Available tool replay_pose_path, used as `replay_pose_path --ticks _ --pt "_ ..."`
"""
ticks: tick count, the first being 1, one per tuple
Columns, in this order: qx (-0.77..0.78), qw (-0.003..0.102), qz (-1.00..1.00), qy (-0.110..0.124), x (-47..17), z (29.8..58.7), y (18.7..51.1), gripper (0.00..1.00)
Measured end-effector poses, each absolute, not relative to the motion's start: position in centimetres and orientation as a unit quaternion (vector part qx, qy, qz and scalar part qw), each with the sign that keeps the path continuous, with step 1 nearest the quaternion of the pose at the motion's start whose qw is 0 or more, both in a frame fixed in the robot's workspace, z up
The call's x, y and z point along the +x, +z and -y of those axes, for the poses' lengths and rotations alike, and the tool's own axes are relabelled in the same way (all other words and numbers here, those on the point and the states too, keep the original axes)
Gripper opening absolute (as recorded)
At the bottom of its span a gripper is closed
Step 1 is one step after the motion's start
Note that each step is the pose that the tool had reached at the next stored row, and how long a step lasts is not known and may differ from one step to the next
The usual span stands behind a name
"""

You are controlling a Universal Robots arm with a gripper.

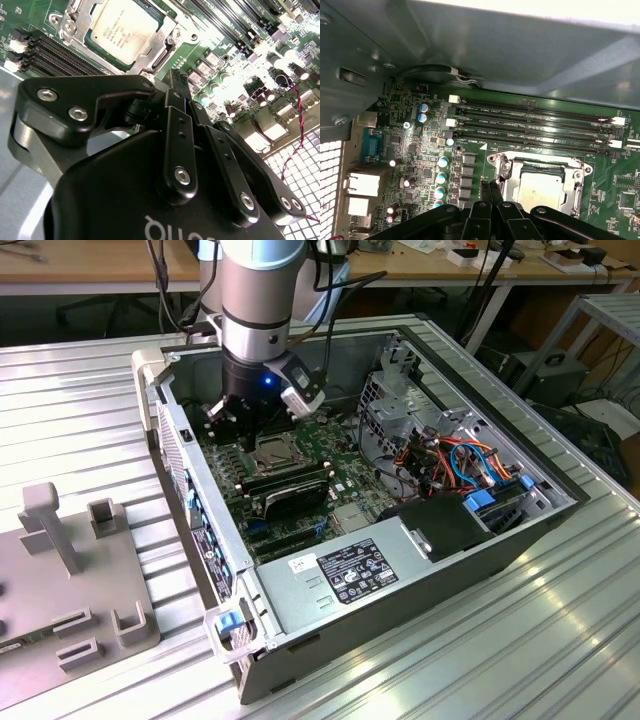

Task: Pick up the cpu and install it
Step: 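Install the first cpu locking lever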

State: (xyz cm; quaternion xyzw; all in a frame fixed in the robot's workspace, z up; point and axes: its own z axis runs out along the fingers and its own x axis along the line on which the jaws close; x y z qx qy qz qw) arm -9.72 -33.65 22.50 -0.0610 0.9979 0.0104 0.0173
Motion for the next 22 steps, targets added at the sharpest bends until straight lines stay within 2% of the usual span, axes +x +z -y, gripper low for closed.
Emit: replay_pose_path --ticks 22 --pt "-0.060 0.018 -0.998 0.012 -10.50 33.64 23.22 0.11"
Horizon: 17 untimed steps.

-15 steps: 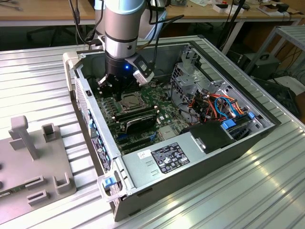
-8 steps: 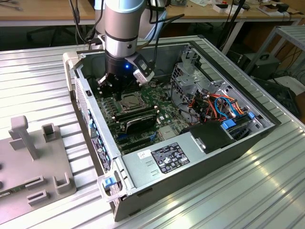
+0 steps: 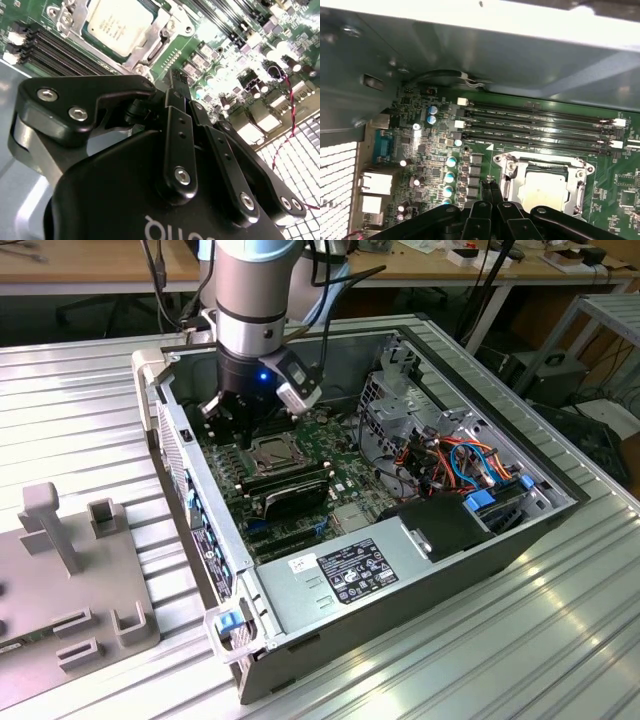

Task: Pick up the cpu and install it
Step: 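Install the first cpu locking lever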

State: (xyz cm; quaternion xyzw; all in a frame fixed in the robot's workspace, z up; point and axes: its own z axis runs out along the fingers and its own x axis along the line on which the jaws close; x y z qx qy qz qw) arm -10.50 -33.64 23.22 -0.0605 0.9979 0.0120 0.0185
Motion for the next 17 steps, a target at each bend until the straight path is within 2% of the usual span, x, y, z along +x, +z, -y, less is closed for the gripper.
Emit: replay_pose_path --ticks 9,17 --pt "-0.060 0.021 -0.997 0.046 -10.56 33.41 23.23 0.11" --pt "-0.058 0.022 -0.996 0.056 -10.73 33.22 23.22 0.11"
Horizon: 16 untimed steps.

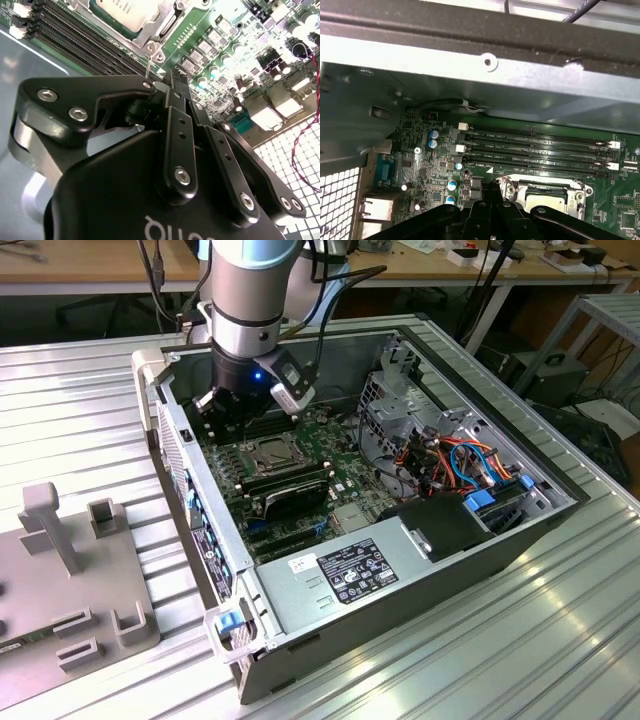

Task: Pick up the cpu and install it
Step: 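Install the first cpu locking lever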

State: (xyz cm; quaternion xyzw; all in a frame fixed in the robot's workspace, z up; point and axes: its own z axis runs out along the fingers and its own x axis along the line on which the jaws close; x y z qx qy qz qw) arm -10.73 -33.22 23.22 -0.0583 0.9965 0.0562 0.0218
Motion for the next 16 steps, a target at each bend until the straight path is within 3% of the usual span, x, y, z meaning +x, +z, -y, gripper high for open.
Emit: replay_pose_path --ticks 16 --pt "-0.058 0.022 -0.996 0.056 -10.16 33.22 23.21 0.11"
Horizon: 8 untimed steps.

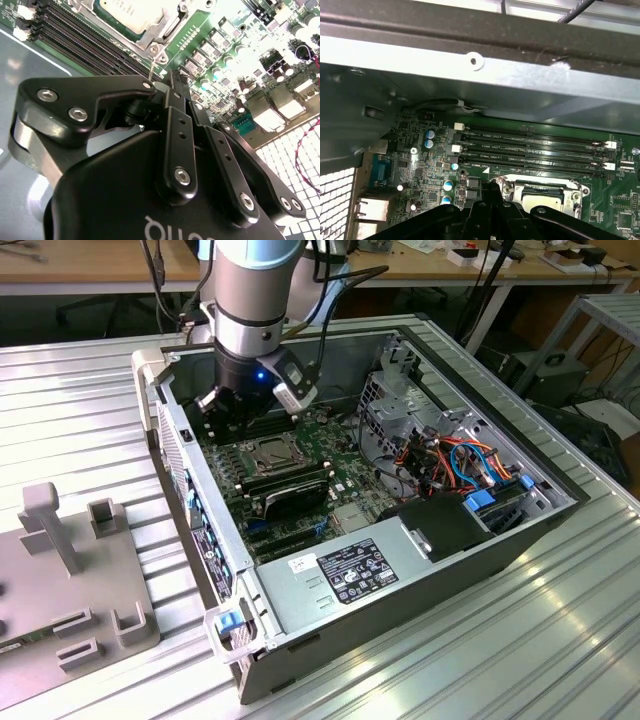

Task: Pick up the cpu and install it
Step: 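Install the first cpu locking lever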

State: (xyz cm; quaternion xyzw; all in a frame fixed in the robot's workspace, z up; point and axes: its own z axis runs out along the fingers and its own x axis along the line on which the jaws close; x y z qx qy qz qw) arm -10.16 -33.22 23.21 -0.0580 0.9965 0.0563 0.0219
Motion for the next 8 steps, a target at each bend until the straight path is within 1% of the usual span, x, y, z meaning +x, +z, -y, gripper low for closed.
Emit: replay_pose_path --ticks 8 --pt "-0.058 0.022 -0.996 0.056 -8.8 33.2 23.2 0.11"
